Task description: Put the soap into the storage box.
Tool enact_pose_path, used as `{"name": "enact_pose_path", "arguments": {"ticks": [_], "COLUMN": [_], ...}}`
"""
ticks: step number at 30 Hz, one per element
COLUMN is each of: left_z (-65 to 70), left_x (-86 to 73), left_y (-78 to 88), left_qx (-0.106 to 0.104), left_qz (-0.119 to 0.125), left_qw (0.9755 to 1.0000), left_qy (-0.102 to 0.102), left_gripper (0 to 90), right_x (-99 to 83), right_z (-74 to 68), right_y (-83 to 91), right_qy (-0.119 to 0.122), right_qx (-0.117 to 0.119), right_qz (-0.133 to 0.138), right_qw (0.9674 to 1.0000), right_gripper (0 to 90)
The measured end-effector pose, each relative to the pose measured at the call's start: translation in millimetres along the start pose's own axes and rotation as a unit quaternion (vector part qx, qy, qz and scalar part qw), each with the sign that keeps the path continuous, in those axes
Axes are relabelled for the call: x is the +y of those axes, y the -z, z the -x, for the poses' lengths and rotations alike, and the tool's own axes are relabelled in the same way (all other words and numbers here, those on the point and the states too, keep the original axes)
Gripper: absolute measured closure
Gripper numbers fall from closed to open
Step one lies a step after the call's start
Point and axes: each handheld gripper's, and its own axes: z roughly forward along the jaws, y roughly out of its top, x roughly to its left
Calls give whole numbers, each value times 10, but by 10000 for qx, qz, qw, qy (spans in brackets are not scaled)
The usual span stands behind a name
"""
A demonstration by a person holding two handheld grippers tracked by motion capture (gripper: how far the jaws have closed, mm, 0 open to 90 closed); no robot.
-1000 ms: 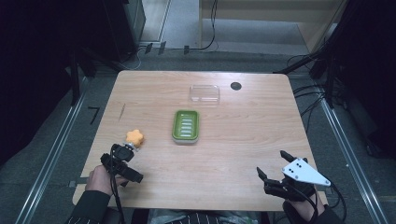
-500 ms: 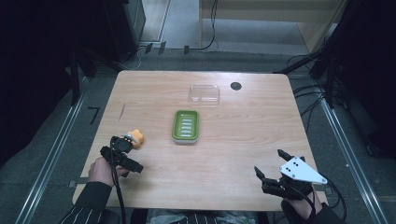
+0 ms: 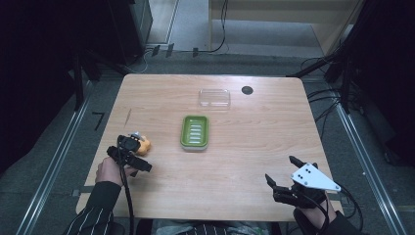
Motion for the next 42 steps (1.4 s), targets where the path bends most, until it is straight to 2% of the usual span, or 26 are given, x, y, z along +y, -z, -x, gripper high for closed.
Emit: {"name": "enact_pose_path", "arguments": {"ticks": [5, 17, 20, 24, 28, 29, 32, 34, 35, 39, 42], "left_z": [-25, -151, -168, -207, -229, -234, -248, -284, -284, -321, -312], "left_x": [84, 258, 294, 337, 363, 369, 365, 349, 349, 324, 327], "left_y": [-20, -85, -99, -137, -162, -166, -174, -170, -170, -173, -169], "left_qx": [32, 14, 27, 12, -5, 2, -3, -39, -39, -214, -171], "left_qz": [35, 103, 133, 91, 73, 69, 62, 95, 95, 110, 74], "left_qw": [10000, 9996, 9996, 9995, 9995, 9996, 9995, 9994, 9994, 9992, 9995], "left_qy": [27, 258, 254, 302, 303, 291, 306, 320, 320, 310, 242], "left_gripper": [0, 10, 17, 35, 80, 130, 162, 232, 240, 338, 385], "right_x": [0, -6, 0, -2, -3, -3, -3, -3, -3, -2, -2], "right_z": [4, 9, 1, 5, 4, 5, 5, 4, 4, 4, 5], "right_y": [0, 9, 0, -2, 0, -1, -2, -1, -1, -1, -2], "right_qy": [7, -21, 13, -4, 3, -15, -5, 1, 1, -3, 0], "right_qx": [3, -14, -3, -6, -3, -5, -4, -3, -3, 1, 1], "right_qz": [4, 13, -3, -15, -16, -4, -17, -23, -23, -18, -18], "right_qw": [10000, 10000, 10000, 10000, 10000, 10000, 10000, 10000, 10000, 10000, 10000], "right_gripper": [136, 136, 136, 136, 136, 136, 136, 136, 136, 136, 136]}}
